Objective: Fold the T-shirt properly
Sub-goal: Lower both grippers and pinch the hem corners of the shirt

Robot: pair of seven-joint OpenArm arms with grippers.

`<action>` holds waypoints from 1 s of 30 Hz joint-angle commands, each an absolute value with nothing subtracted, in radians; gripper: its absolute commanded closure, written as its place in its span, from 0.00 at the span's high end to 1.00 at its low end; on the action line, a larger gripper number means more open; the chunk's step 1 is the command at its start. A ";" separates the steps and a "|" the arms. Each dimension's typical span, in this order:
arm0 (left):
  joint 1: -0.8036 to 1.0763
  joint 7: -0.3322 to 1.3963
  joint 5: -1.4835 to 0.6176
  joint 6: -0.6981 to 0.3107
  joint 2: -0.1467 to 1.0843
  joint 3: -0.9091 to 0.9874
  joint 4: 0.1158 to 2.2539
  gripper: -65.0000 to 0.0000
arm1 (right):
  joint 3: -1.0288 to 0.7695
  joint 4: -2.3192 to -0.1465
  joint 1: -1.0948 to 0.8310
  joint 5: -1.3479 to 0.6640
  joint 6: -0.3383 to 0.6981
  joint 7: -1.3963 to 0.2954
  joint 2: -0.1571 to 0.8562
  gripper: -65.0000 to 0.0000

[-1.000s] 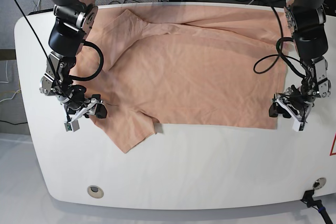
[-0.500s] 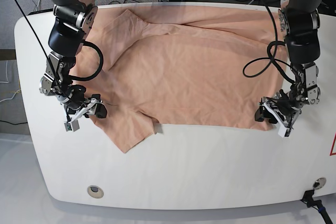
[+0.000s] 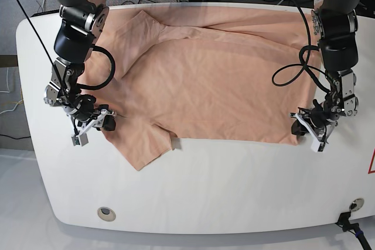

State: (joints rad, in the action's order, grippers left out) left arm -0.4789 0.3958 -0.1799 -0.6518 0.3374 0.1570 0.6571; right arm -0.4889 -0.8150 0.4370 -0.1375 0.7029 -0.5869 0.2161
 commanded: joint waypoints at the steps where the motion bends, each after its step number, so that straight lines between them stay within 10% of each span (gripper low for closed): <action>1: -0.504 0.380 -0.194 -0.654 0.351 0.159 0.673 0.03 | -0.484 -0.817 0.453 -0.117 0.698 -0.622 0.223 0.07; 30: -0.203 0.386 -0.199 -0.662 0.354 0.280 1.188 0.00 | -0.484 -1.297 0.389 -0.122 0.698 -1.021 0.220 0.00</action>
State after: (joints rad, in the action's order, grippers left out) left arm -0.1829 0.4030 -0.1909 -0.6689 0.3351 0.2737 1.1484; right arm -0.4812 -1.2449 0.3672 -0.1265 0.7002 -1.0084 0.2020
